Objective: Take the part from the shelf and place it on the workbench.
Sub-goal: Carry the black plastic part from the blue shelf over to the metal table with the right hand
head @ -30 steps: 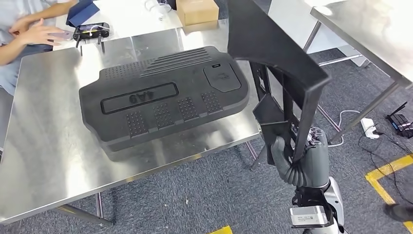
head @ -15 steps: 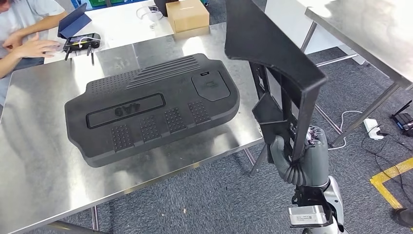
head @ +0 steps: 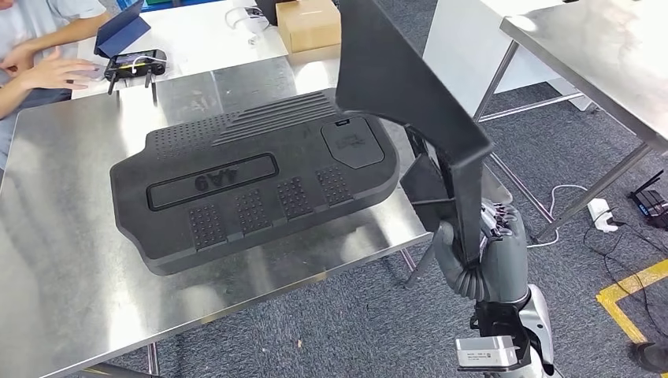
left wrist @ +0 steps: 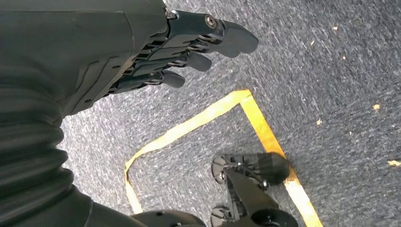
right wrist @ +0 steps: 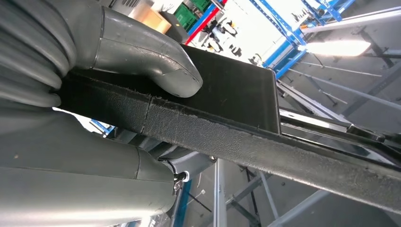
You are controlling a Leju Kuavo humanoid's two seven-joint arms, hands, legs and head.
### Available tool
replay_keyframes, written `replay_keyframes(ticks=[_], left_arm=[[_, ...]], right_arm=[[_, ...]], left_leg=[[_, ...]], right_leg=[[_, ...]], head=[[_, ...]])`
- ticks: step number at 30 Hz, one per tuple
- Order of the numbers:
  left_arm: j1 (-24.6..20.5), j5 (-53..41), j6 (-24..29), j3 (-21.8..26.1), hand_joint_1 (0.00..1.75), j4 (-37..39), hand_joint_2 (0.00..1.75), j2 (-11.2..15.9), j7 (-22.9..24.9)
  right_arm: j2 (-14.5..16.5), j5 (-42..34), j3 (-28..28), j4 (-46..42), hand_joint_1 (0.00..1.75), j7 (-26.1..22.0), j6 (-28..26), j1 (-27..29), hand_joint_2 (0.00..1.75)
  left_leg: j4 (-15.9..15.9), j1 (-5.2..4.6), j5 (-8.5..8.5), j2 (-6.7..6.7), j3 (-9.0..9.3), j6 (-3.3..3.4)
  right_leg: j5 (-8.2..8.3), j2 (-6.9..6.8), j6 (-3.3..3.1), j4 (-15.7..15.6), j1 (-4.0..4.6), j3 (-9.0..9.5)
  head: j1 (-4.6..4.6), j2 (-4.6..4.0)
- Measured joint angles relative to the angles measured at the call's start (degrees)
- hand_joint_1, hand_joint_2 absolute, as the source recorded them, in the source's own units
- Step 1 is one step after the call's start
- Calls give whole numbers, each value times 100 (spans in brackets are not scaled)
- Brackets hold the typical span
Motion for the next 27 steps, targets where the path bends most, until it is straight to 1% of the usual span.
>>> replay_keyframes(ticks=[2, 4, 6, 7, 8, 9, 10, 11, 12, 13, 14, 15, 16, 17, 18, 19, 20, 21, 22, 23, 24, 25, 26, 27], left_arm=[[0, 1, 0, 12, 0, 0, 175, -2, 0], [-1, 2, 0, 24, 0, -1, 175, 3, 4], [-1, 2, 0, 36, 0, -1, 175, -4, 10], [-2, 2, 0, 39, 0, -1, 175, -9, 13], [-3, 2, 0, 43, 0, 0, 175, -15, 13], [-4, 2, 0, 46, 0, 0, 175, -16, 13], [-5, 2, 0, 49, 0, 0, 175, -18, 13], [-5, 2, 0, 51, 0, 0, 175, -20, 13], [-4, 2, -1, 53, 0, 0, 175, -22, 13], [-3, 2, -1, 53, 0, 0, 175, -26, 13], [-2, 2, -2, 53, 0, 0, 175, -31, 13], [-2, 2, -2, 54, 0, -1, 175, -34, 13], [-2, 2, -2, 55, 0, -8, 175, -21, 14], [-2, 2, -1, 56, 0, -14, 175, -16, 14], [-2, 2, -1, 57, 0, -20, 175, -10, 13], [-1, 2, -1, 59, 0, -27, 175, -5, 13], [1, 2, -2, 59, 0, -26, 175, -18, 11], [1, 2, -3, 59, 0, -28, 175, -20, 10], [1, 2, -3, 60, 0, -30, 175, -22, 10], [-1, 2, -4, 60, 0, -30, 175, -25, 8], [-3, 2, -4, 60, 0, -31, 175, -26, 6], [-3, 2, -4, 60, 0, -31, 175, -26, 4], [-1, 2, -3, 60, 0, -31, 175, -26, 2], [2, 2, -3, 60, 0, -31, 175, -26, 1]], right_arm=[[0, 3, 1, 0, 175, 0, -9, 0, 175], [0, 5, 2, -1, 175, 0, -25, -1, 175], [-5, 8, 0, -8, 175, 1, -42, 1, 175], [-10, 13, -1, -10, 175, 1, -47, -1, 175], [-19, 16, -2, -13, 175, 2, -51, -4, 175], [-28, 20, -3, -13, 175, 2, -54, -4, 175], [-35, 22, -2, -11, 175, 2, -56, -3, 175], [-43, 22, -2, -7, 175, 4, -57, 4, 175], [-47, 22, -2, -3, 175, 7, -57, 12, 175], [-50, 23, -2, 0, 175, 9, -57, 15, 175], [-52, 23, -2, 2, 175, 12, -57, 17, 175], [-54, 25, -2, 2, 175, 13, -57, 16, 175], [-53, 28, -1, 7, 175, 14, -58, 14, 175], [-53, 31, -1, 9, 175, 14, -60, 15, 175], [-55, 34, 0, 13, 175, 16, -62, 18, 175], [-56, 36, 1, 16, 175, 19, -63, 23, 175], [-60, 37, 0, 15, 175, 22, -65, 29, 175], [-63, 38, 0, 16, 175, 25, -66, 31, 175], [-64, 38, 0, 15, 175, 26, -66, 30, 175], [-64, 40, 0, 15, 175, 25, -66, 30, 175], [-65, 46, 1, 15, 175, 25, -67, 31, 175], [-66, 53, 2, 15, 175, 24, -68, 32, 175], [-66, 62, 3, 15, 175, 24, -69, 35, 175], [-66, 74, 4, 15, 175, 25, -70, 36, 175]], left_leg=[[7, -4, -6, 0, -2, 8], [-2, -23, -19, 4, 3, 72], [-133, 3, 29, 14, 84, 160], [-219, 27, 67, 22, 139, 184], [-291, 58, 102, 29, 187, 201], [-326, 73, 115, 35, 210, 203], [-334, 86, 116, 37, 213, 202], [-333, 101, 113, 37, 210, 189], [-331, 123, 108, 36, 209, 162], [-325, 154, 101, 32, 210, 123], [-312, 194, 89, 24, 213, 70], [-284, 226, 68, 16, 214, 1], [-250, 243, 38, 6, 208, -72], [-220, 238, 13, 0, 204, -143], [-203, 224, -3, -4, 202, -198], [-211, 218, -4, -9, 208, -236], [-224, 226, 3, -11, 219, -261], [-212, 247, -12, -5, 223, -275], [-114, 260, -76, 15, 189, -280], [116, 261, -205, 37, 87, -274], [468, 248, -379, 59, -78, -258], [897, 227, -561, 72, -295, -236], [1288, 206, -689, 72, -511, -210], [1520, 184, -716, 71, -655, -175]], right_leg=[[6, 0, 11, -10, -5, 2], [19, 1, 67, -46, -23, 12], [19, 2, 128, -53, -16, 15], [-28, 3, 132, 41, -9, -28], [-123, 2, 129, 255, -9, -134], [-255, 2, 127, 576, -32, -301], [-402, 4, 131, 956, -55, -508], [-505, 3, 156, 1286, -88, -698], [-524, 2, 211, 1443, -128, -807], [-449, 0, 296, 1376, -174, -801], [-291, -5, 403, 1081, -224, -673], [-110, -17, 520, 655, -283, -476], [29, -22, 594, 302, -314, -302], [109, -19, 590, 75, -331, -180], [131, -12, 535, -8, -334, -132], [123, 2, 444, 25, -316, -140], [119, 10, 355, 44, -312, -143], [115, 9, 300, 53, -308, -143], [112, 8, 255, 58, -298, -134], [107, 5, 216, 55, -286, -120], [98, 0, 184, 53, -267, -107], [86, -6, 159, 54, -239, -99], [73, -11, 137, 55, -208, -91], [59, -14, 116, 56, -173, -77]], head=[[-1, 0], [-4, 0], [-4, 0], [0, 0], [4, 0], [9, 0], [6, 1], [5, 1], [4, 1], [2, 1], [4, 0], [6, 0], [24, 0], [35, 0], [39, 0], [37, 0], [23, 0], [8, 0], [-3, 0], [-11, 0], [-21, 0], [-23, 0], [-24, 0], [-24, 0]])
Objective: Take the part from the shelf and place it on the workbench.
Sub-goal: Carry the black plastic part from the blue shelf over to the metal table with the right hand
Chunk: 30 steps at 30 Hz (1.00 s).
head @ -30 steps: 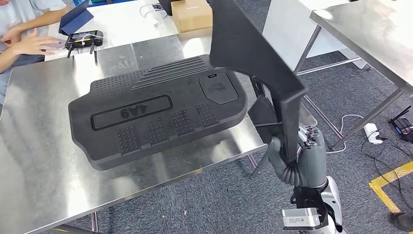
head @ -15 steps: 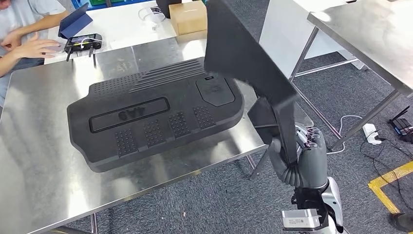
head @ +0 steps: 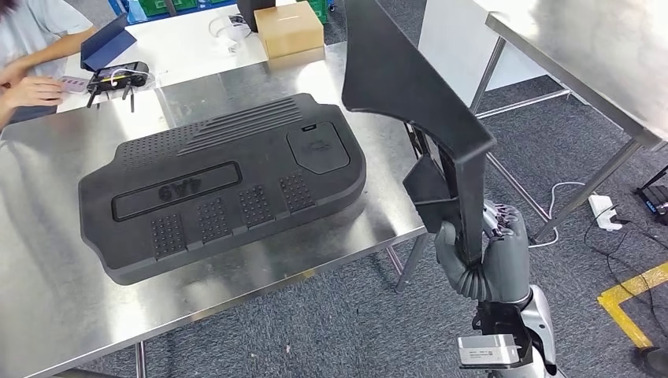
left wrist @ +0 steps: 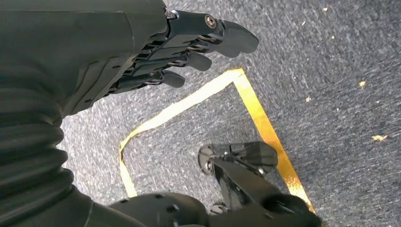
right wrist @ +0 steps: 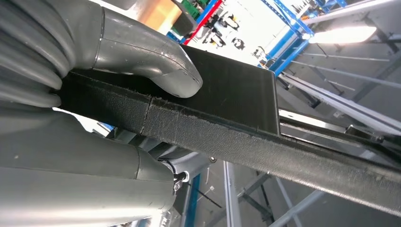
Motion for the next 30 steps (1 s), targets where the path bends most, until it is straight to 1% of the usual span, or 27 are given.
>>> replay_keyframes(ticks=[1, 2, 3, 4, 5, 6, 8, 10, 11, 12, 14, 15, 16, 17, 18, 19, 20, 21, 22, 23, 24, 25, 26, 27, 29, 30], left_arm=[[3, 0, 1, 0, 0, 0, 175, 0, 0], [4, 0, 1, 0, 0, 0, 175, 0, 1], [5, 0, 2, 0, 0, 0, 175, 1, 1], [5, -1, 2, 1, 0, 0, 175, 5, 2], [1, -3, 3, 2, 0, 0, 175, 7, 4], [-2, -5, 4, 3, 0, 0, 175, 9, 7], [-8, -9, 8, 4, 0, 0, 175, 8, 12], [-7, -9, 14, 4, 0, 0, 175, -2, 12], [-8, -9, 17, 4, 0, -1, 175, -5, 12], [-9, -9, 19, 4, 0, -1, 175, -9, 11], [-11, -9, 20, 4, 0, -2, 175, -8, 11], [-11, -9, 20, 4, 0, -2, 175, -9, 12], [-11, -9, 19, 4, 0, -2, 175, -10, 12], [-11, -9, 19, 4, 0, -2, 175, -14, 12], [-11, -9, 19, 4, 0, -2, 175, -20, 12], [-12, -9, 19, 4, 0, -2, 175, -26, 12], [-12, -9, 20, 4, 0, -2, 175, -30, 12], [-11, -9, 20, 4, 0, -2, 175, -32, 11], [-9, -9, 20, 4, 0, -2, 175, -31, 10], [-7, -9, 20, 4, 0, -2, 175, -31, 10], [-5, -9, 21, 4, 0, -3, 175, -28, 9], [-5, -9, 21, 4, 0, -3, 175, -26, 9], [-5, -10, 22, 4, 0, -3, 175, -25, 8], [-5, -12, 22, 4, 0, -3, 175, -23, 8], [-5, -17, 21, 4, 0, -2, 175, -26, 8], [-4, -19, 21, 4, 0, -2, 175, -27, 8]], right_arm=[[0, 9, 1, 0, 175, 1, -2, 1, 175], [0, 16, 1, 0, 175, 2, -3, 1, 175], [0, 22, 1, 0, 175, 3, -5, 1, 175], [0, 25, 1, 1, 175, 4, -8, 0, 175], [-1, 26, 1, 2, 175, 7, -12, -1, 175], [-1, 27, 0, 2, 175, 14, -17, -2, 175], [-2, 29, -1, 2, 175, 26, -25, 1, 175], [-7, 31, -2, 0, 175, 30, -27, 3, 175], [-10, 31, -3, -1, 175, 30, -28, -1, 175], [-14, 31, -5, -2, 175, 30, -29, -2, 175], [-17, 29, -5, 2, 175, 30, -30, 2, 175], [-19, 28, -4, 7, 175, 30, -30, 6, 175], [-20, 27, -4, 11, 175, 30, -30, 7, 175], [-22, 27, -4, 15, 175, 30, -30, 6, 175], [-23, 27, -4, 17, 175, 30, -30, 4, 175], [-23, 27, -4, 17, 175, 30, -30, 1, 175], [-24, 27, -4, 17, 175, 30, -30, 0, 175], [-25, 27, -4, 17, 175, 30, -30, -2, 175], [-27, 27, -5, 17, 175, 30, -30, -1, 175], [-28, 27, -6, 17, 175, 30, -30, 0, 175], [-30, 28, -7, 17, 175, 31, -30, -1, 175], [-31, 29, -7, 17, 175, 31, -29, -1, 175], [-31, 31, -7, 17, 175, 31, -28, -2, 175], [-31, 32, -7, 17, 175, 31, -27, -1, 175], [-32, 33, -6, 18, 175, 32, -25, 0, 175], [-32, 33, -6, 20, 175, 31, -25, 0, 175]], left_leg=[[21, -23, 82, 0, -42, 45], [-181, -49, 263, 0, 29, 101], [-551, -79, 496, 2, 190, 163], [-917, -115, 668, 8, 361, 219], [-1225, -145, 773, 14, 500, 252], [-1409, -169, 809, 19, 575, 268], [-1506, -197, 778, 10, 592, 263], [-1553, -179, 793, -9, 610, 288], [-1578, -163, 801, -17, 624, 308], [-1593, -151, 805, -24, 634, 323], [-1593, -154, 799, -40, 631, 344], [-1593, -156, 795, -47, 631, 346], [-1592, -156, 791, -56, 632, 348], [-1591, -155, 789, -69, 635, 347], [-1590, -155, 787, -85, 641, 343], [-1588, -160, 784, -101, 644, 332], [-1583, -175, 776, -118, 646, 314], [-1579, -189, 771, -130, 645, 289], [-1580, -200, 770, -137, 644, 259], [-1586, -203, 772, -140, 646, 227], [-1583, -194, 771, -134, 645, 196], [-1549, -187, 742, -119, 637, 167], [-1417, -181, 649, -100, 589, 140], [-1156, -172, 491, -78, 479, 115], [-414, -153, 121, -44, 141, 73], [-111, -140, 20, -36, -9, 56]], right_leg=[[-16, -1, -23, 1, 31, 23], [-35, -1, -48, 0, 58, 57], [-59, -1, -68, -1, 78, 96], [-84, -2, -78, 2, 102, 123], [-106, -3, -77, 7, 124, 137], [-121, -5, -69, 9, 140, 134], [-132, -18, -38, 0, 147, 118], [-188, -29, 5, 68, 132, 71], [-276, -29, 16, 244, 130, -19], [-402, -27, 11, 539, 124, -177], [-668, -25, -4, 1315, 117, -603], [-716, -25, 13, 1575, 113, -769], [-689, -25, 47, 1667, 108, -855], [-557, -25, 103, 1491, 99, -812], [-371, -25, 160, 1124, 88, -667], [-197, -21, 193, 691, 81, -486], [-47, -17, 196, 308, 84, -308], [31, -14, 160, 87, 91, -200], [58, -12, 108, 5, 104, -159], [75, -13, 58, 4, 116, -148], [90, -16, 13, -7, 98, -144], [103, -21, -20, -21, 82, -131], [111, -29, -58, -37, 61, -114], [115, -38, -89, -49, 42, -96], [105, -49, -121, -47, 46, -82], [103, -51, -122, -46, 48, -79]], head=[[1, 0], [1, 0], [1, 0], [5, 0], [7, 0], [10, 0], [7, 0], [9, 0], [16, 0], [21, 0], [27, 0], [25, 0], [25, 0], [25, 0], [26, 0], [28, 0], [26, 0], [21, 0], [19, 0], [15, 0], [16, 0], [15, 0], [5, 0], [-4, 0], [-20, 0], [-18, 0]])
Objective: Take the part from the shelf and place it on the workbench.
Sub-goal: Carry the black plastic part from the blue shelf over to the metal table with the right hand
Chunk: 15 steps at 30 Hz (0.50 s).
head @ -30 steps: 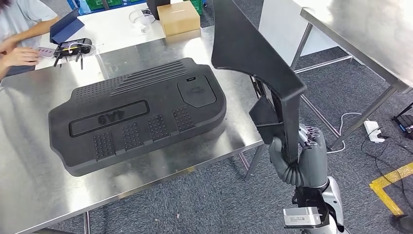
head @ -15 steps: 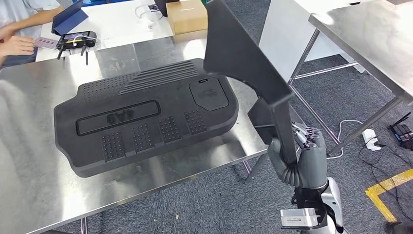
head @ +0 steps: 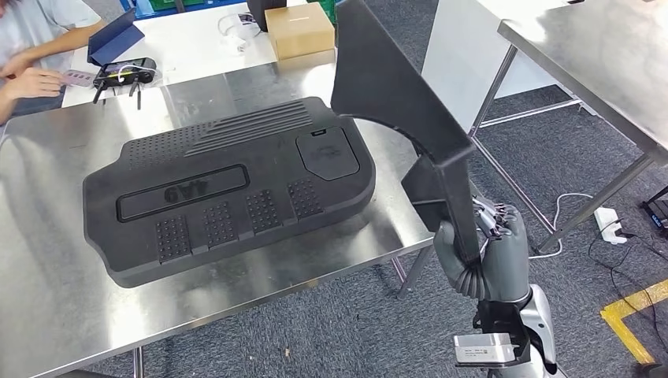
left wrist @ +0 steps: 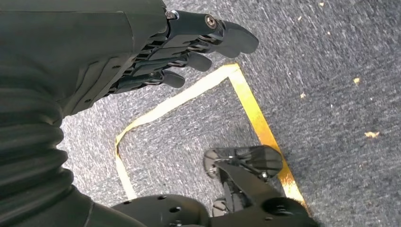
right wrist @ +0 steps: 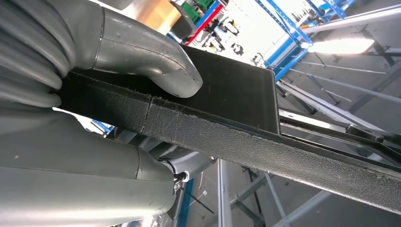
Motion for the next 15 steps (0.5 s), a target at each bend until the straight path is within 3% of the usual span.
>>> replay_keyframes(ticks=[1, 2, 5, 7, 10, 12, 15], left_arm=[[1, -1, -1, 0, 0, 0, 175, -1, 0], [2, -2, -1, 0, 0, 0, 175, 2, 0], [-1, -5, -1, 0, 0, 1, 175, 7, 0], [-6, -10, -1, -1, 0, 2, 175, 2, 1], [-8, -20, -1, 0, 0, 1, 175, 1, 1], [-9, -26, 1, 0, 0, 0, 175, 4, 1], [-8, -36, 3, 0, 0, 0, 175, 8, 3]], right_arm=[[1, 0, 0, 2, 175, 0, 1, 1, 175], [1, 1, 0, 5, 175, -1, 1, 1, 175], [-1, 2, -1, 11, 175, -1, 1, 0, 175], [-3, 5, -1, 11, 175, 1, 1, 0, 175], [-2, 29, 1, 11, 175, 4, 1, 2, 175], [-5, 36, -2, 11, 175, 5, 1, 2, 175], [-7, 39, -1, 13, 175, 10, 1, 14, 175]], left_leg=[[118, 11, 8, 8, -66, -13], [15, 23, 124, 18, -22, -21], [-1063, 45, 630, 68, 515, -23], [-1390, 27, 693, 60, 668, 12], [-1415, 3, 708, 16, 653, 126], [-1436, 15, 731, 2, 652, 207], [-1437, 2, 736, -25, 633, 264]], right_leg=[[-2, 0, 0, 2, -1, 4], [-8, 1, 5, 3, -7, 13], [-53, 0, 66, 24, -12, 54], [-74, -3, 121, 29, 16, 53], [-89, -14, 197, 29, 17, 31], [-269, -7, 205, 375, 12, -154], [-698, 12, 172, 1514, 12, -734]], head=[[-2, 0], [-2, 0], [-7, 0], [-4, 0], [-2, 0], [9, 0], [16, 0]])
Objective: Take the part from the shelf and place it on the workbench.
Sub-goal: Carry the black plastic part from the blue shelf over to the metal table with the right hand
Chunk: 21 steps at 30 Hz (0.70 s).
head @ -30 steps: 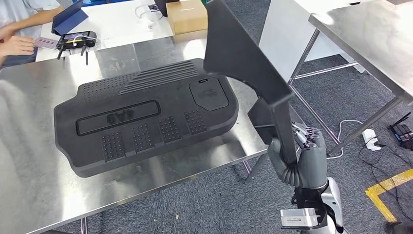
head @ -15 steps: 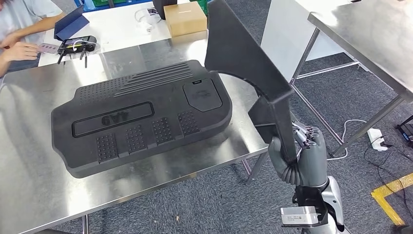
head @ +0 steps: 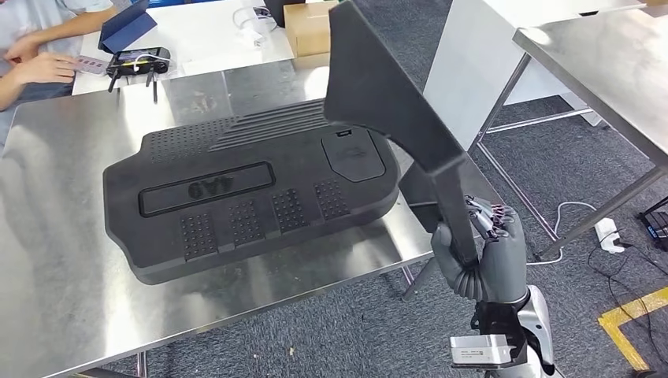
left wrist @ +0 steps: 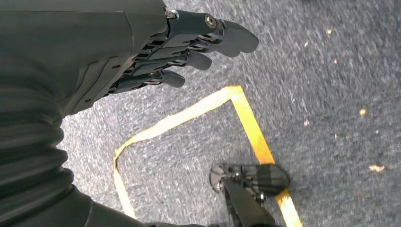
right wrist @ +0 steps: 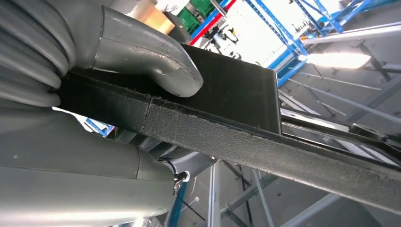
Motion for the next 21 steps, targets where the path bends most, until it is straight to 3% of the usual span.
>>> replay_keyframes(ticks=[1, 2, 4, 5, 7, 9, 11, 13, 15, 16, 17, 19, 21], left_arm=[[1, -3, -1, 0, 0, 0, 175, -1, 1], [1, -5, -1, 0, 0, 0, 175, -1, 1], [0, -7, -2, 0, 0, 0, 175, -8, 1], [0, -7, -2, 0, 0, 0, 175, -13, 1], [2, -7, -2, 0, 0, 0, 175, -17, -2], [5, -7, -2, 0, 0, 0, 175, -17, -4], [7, -7, -1, 0, 0, 0, 175, -12, -2], [7, -9, 1, 1, 0, 0, 175, -8, 3], [8, -14, 1, 2, 0, 1, 175, -11, 10], [10, -16, 1, 2, 0, 1, 175, -12, 14], [11, -17, 1, 2, 0, 1, 175, -11, 18], [12, -19, 1, 2, 0, 0, 175, -4, 20], [5, -22, -1, 2, 0, 3, 175, -16, 21]], right_arm=[[0, 1, 1, 3, 175, 4, 0, 8, 175], [0, 3, 1, 7, 175, 9, 0, 14, 175], [0, 12, -1, 12, 175, 13, 0, 18, 175], [0, 18, -1, 13, 175, 13, 0, 17, 175], [0, 24, -2, 13, 175, 13, 0, 15, 175], [0, 27, -1, 13, 175, 14, 0, 15, 175], [1, 28, 1, 13, 175, 15, 0, 15, 175], [2, 29, 1, 14, 175, 16, 1, 17, 175], [2, 29, 2, 15, 175, 16, 3, 20, 175], [2, 29, 4, 15, 175, 16, 5, 20, 175], [2, 29, 5, 15, 175, 16, 8, 21, 175], [2, 30, 7, 15, 175, 18, 13, 20, 175], [-1, 31, 7, 15, 175, 22, 18, 18, 175]], left_leg=[[0, -6, 0, -16, -1, 3], [1, -11, -1, -33, 0, 4], [1, -15, 1, -71, 9, 2], [6, -28, -1, -88, 11, -5], [12, -52, -3, -111, 9, -35], [1, -60, 9, -116, 5, -89], [89, -48, -59, -79, -30, -150], [562, -28, -353, -22, -227, -206], [1313, 2, -705, 4, -572, -258], [1555, 19, -770, 15, -692, -281], [1580, 38, -716, 30, -707, -303], [984, 85, -348, 80, -409, -348], [315, 104, -112, 106, -73, -366]], right_leg=[[-29, 2, 18, 185, 3, -104], [25, 3, 51, 151, 5, -102], [322, 14, 111, -552, 16, 232], [460, 28, 109, -968, 33, 436], [617, 43, 51, -1449, 64, 685], [662, 36, -16, -1495, 68, 710], [695, 18, -79, -1525, 16, 728], [704, -10, -128, -1548, -31, 759], [693, -32, -142, -1547, -32, 772], [690, -39, -143, -1546, -37, 776], [688, -43, -141, -1544, -46, 782], [664, -45, -103, -1526, -78, 805], [617, -50, -28, -1480, -64, 807]], head=[[-1, 0], [1, 0], [2, 0], [1, 0], [-4, 0], [-8, 0], [-13, 0], [-23, 0], [-30, 0], [-29, 0], [-31, 0], [-32, 0], [-44, 0]])
